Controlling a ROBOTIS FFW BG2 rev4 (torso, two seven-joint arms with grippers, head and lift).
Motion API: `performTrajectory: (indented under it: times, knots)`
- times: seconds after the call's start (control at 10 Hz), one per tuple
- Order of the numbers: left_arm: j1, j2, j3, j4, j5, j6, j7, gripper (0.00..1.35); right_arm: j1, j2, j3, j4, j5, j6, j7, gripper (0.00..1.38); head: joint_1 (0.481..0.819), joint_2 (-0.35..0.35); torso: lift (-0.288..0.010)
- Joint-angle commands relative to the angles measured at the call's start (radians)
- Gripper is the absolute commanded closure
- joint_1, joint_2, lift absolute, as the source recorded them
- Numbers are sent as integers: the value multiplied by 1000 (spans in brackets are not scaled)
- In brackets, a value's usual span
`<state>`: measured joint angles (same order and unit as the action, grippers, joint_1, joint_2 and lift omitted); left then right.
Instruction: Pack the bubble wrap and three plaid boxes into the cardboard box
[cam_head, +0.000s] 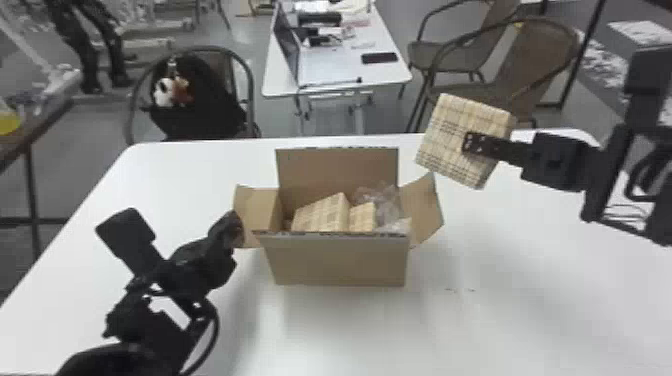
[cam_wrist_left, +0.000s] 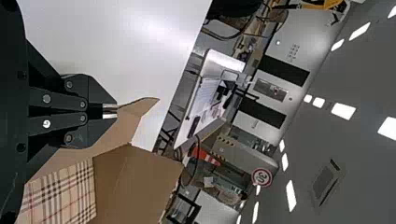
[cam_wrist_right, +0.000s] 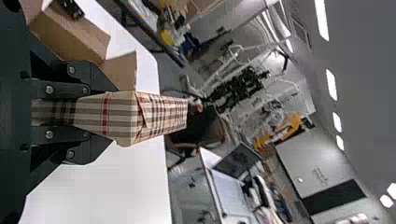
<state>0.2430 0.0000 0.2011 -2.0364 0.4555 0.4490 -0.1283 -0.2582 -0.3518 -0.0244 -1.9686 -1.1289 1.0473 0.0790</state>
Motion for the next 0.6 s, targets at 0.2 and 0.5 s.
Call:
performTrajectory:
  times: [0.2,0.5]
  knots:
    - [-24,-3,-26,19,-6,8,3,1211,-253,105,290,511,-149,-6,128,1030,658,225,-174]
    - [-44,-3,-49,38,-9,8,7,1211,-392,155,457,824,-275,-15,262,1032,665,289,-174]
